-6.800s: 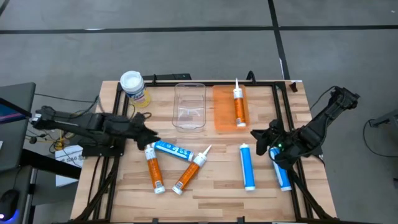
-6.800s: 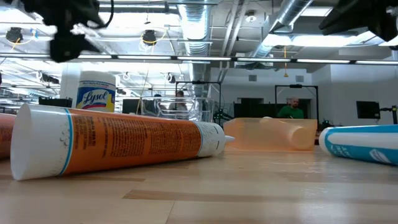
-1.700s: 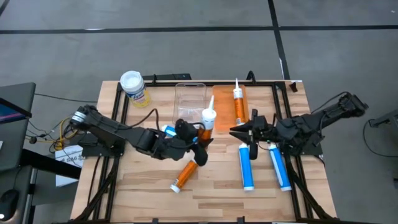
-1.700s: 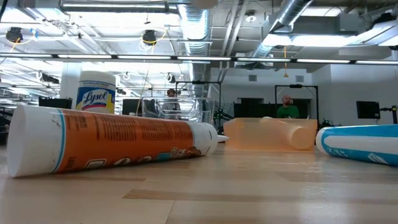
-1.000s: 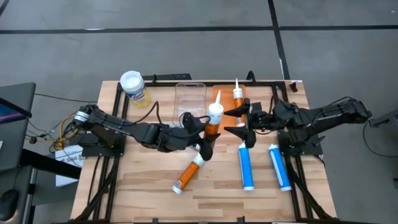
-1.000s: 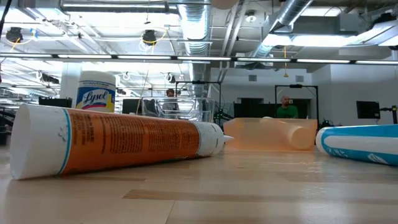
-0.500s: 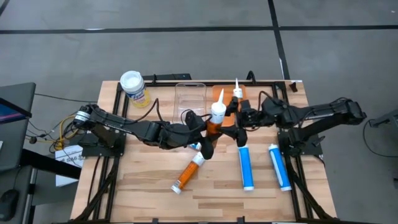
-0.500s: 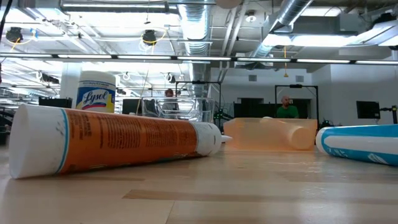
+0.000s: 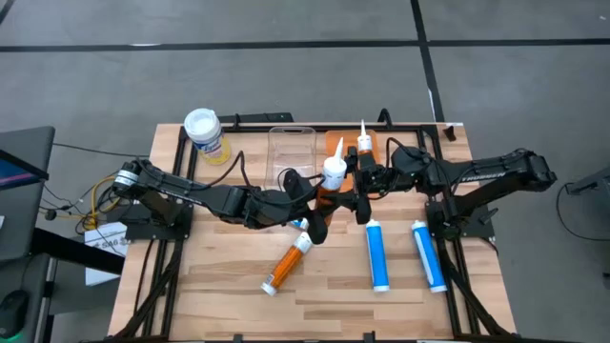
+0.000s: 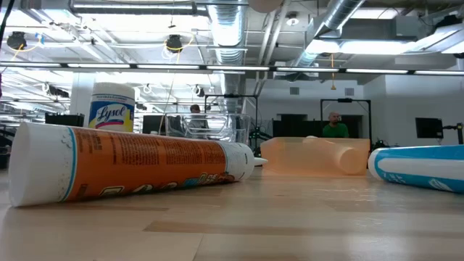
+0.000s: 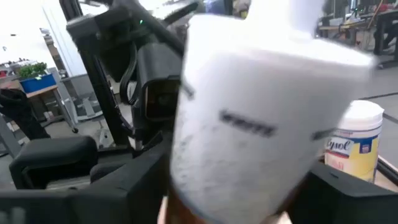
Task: Pick & place silicon tubes, Sealant and Lysol wipes
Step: Put the left orange sealant into the orange bin
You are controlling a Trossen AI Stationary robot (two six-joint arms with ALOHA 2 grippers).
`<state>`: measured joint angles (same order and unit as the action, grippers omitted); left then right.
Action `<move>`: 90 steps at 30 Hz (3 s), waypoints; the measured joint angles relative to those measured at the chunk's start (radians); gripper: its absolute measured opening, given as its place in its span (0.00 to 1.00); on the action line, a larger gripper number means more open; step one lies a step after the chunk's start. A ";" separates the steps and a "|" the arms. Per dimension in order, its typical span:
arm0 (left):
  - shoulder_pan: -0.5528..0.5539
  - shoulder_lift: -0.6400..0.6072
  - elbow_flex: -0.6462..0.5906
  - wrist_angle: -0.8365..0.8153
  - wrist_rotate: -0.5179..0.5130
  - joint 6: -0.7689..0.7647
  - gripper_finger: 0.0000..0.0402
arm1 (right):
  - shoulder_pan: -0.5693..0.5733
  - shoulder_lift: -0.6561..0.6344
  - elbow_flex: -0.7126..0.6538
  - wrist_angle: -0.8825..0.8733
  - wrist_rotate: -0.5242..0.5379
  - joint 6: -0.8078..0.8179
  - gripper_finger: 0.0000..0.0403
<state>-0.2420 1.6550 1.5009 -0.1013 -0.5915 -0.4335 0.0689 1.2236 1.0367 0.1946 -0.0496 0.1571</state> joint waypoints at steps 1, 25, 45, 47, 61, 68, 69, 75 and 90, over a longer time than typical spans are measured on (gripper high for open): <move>0.000 0.000 0.000 0.000 0.000 0.001 0.48 | 0.000 0.000 0.000 0.000 -0.001 0.004 0.59; -0.002 -0.025 0.000 -0.132 -0.078 0.072 0.57 | -0.055 -0.064 0.002 -0.153 0.127 0.037 0.47; -0.008 -0.033 0.000 -0.270 -0.122 0.028 0.57 | -0.129 -0.075 -0.002 -0.232 0.191 0.048 0.47; -0.009 -0.032 0.000 -0.317 -0.121 -0.013 0.57 | -0.156 -0.083 -0.002 -0.285 0.195 0.068 0.47; -0.013 -0.031 0.000 -0.869 -0.103 -0.519 0.57 | -0.480 -0.002 0.164 -0.826 0.012 0.296 0.47; -0.040 -0.030 0.000 -1.087 -0.090 -0.701 0.57 | -0.577 0.206 0.365 -1.060 -0.029 0.209 0.47; -0.048 -0.030 0.000 -1.108 -0.090 -0.724 0.57 | -0.583 0.238 0.390 -1.081 -0.028 0.190 0.47; -0.104 -0.030 0.000 -1.177 -0.105 -0.841 0.57 | -0.627 0.393 0.466 -1.127 -0.023 0.149 0.47; -0.153 -0.029 -0.001 -1.191 -0.143 -0.911 0.57 | -0.713 0.575 0.465 -1.173 -0.006 0.202 0.47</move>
<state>-0.3946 1.6257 1.5002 -1.2926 -0.7348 -1.3445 -0.6440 1.7986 1.5021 -0.9786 -0.0551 0.3592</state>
